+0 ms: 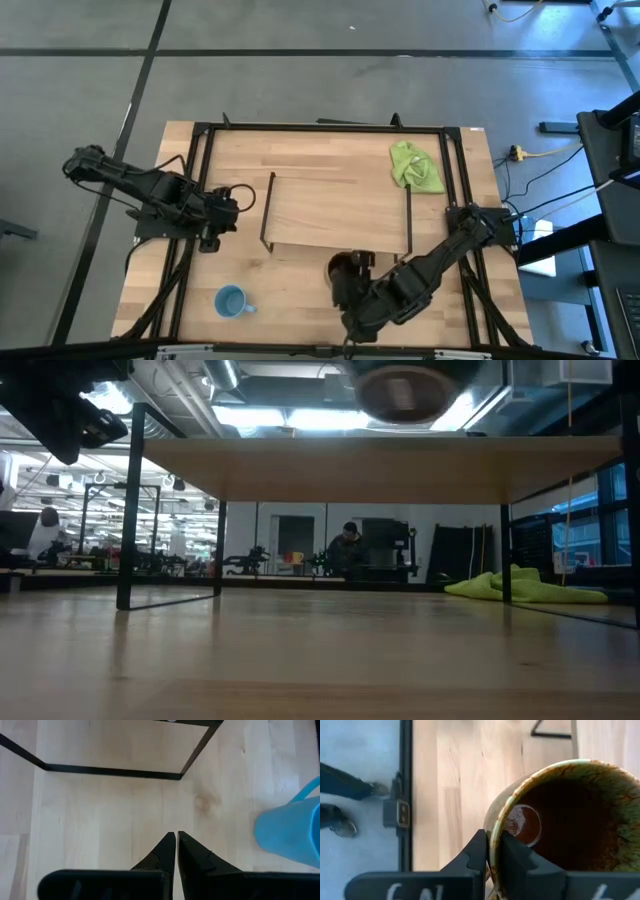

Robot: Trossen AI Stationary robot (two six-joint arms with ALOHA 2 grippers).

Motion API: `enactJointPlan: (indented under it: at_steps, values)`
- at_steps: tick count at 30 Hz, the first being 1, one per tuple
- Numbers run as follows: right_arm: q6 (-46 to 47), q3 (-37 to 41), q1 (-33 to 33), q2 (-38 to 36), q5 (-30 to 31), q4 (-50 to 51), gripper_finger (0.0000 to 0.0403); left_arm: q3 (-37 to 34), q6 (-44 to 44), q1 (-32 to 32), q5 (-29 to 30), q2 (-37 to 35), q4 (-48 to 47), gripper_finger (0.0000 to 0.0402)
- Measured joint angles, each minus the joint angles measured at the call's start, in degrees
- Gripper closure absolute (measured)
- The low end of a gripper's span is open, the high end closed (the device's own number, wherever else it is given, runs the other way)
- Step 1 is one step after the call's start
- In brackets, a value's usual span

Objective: Stack small to large cups/mugs on shelf
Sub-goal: Put the green mug on the shelf

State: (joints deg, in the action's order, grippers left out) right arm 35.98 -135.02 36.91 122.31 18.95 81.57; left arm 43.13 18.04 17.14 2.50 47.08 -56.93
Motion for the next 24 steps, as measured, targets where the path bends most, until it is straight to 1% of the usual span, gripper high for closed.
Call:
enactJointPlan:
  at_steps: [4, 7, 12, 19, 24]
  values:
    - [0.25, 0.00, 0.02, -1.38, 0.09, 4.60, 0.0365, 0.00, 0.96, -0.98, -0.70, -0.03, 0.01, 0.0388]
    - [1.79, 0.00, -0.01, -2.21, 1.60, 8.90, 0.0365, 0.00, 1.07, -1.49, -0.70, -0.03, 0.00, 0.0388]
    - [2.50, -0.02, -0.27, -3.48, 5.04, 8.36, 0.0365, 0.00, 0.94, -2.11, -0.70, -0.03, 0.51, 0.0388]
    - [1.32, -0.02, -1.57, -3.53, 3.93, 8.44, 0.0365, 0.00, 0.92, -2.51, -0.70, -0.03, 0.66, 0.0388]
    - [6.75, 0.00, -4.62, -3.71, 3.92, 8.47, 0.0365, 0.00, 0.94, -2.51, -0.70, -0.03, 1.03, 0.0388]
